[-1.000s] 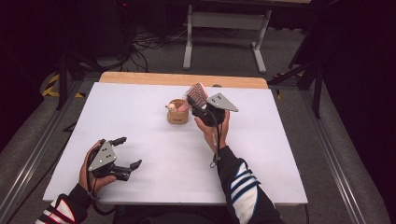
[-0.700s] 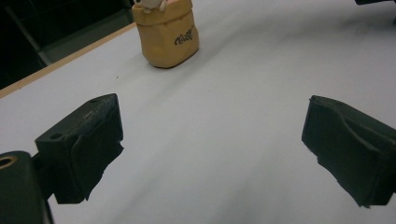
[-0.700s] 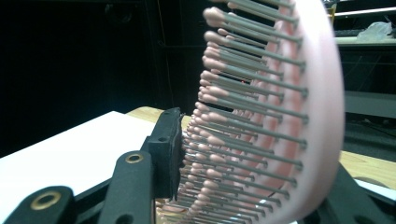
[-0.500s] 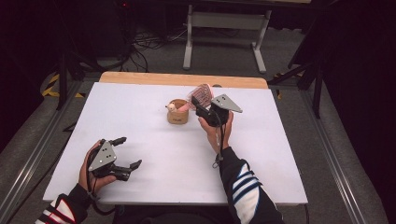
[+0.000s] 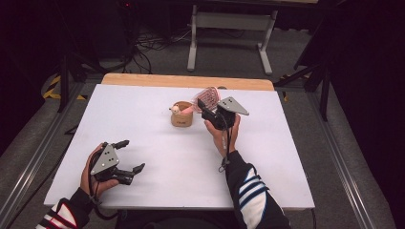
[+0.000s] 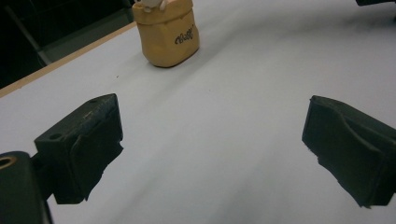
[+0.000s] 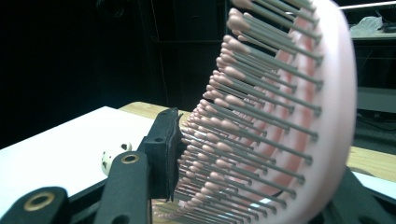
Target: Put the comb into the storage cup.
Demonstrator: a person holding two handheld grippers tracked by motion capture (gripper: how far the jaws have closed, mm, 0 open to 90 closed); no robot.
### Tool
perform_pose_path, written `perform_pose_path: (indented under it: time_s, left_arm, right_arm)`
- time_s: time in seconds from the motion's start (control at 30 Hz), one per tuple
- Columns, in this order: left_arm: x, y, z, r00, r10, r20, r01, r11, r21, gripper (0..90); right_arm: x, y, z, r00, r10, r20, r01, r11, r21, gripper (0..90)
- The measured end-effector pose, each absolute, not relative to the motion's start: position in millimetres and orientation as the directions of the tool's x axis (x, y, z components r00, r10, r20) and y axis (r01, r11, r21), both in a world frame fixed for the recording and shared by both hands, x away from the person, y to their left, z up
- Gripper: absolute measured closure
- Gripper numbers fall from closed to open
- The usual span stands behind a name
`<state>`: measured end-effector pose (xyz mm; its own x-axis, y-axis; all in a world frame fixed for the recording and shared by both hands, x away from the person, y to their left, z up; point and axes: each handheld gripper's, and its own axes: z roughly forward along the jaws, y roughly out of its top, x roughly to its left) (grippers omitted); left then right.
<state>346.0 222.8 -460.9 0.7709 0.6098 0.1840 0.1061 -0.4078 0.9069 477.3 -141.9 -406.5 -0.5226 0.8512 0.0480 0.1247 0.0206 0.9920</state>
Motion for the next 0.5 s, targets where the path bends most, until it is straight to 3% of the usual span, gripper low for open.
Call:
perform_pose_path:
  time_s: [0.5]
  left_arm:
    - [346.8, 222.5, -461.9, 0.77, 0.611, 0.184, 0.108, -0.409, 0.906, 6.2]
  right_arm:
    - [478.2, -143.0, -406.0, -0.512, 0.859, 0.01, 0.121, 0.06, 0.991, 43.6]
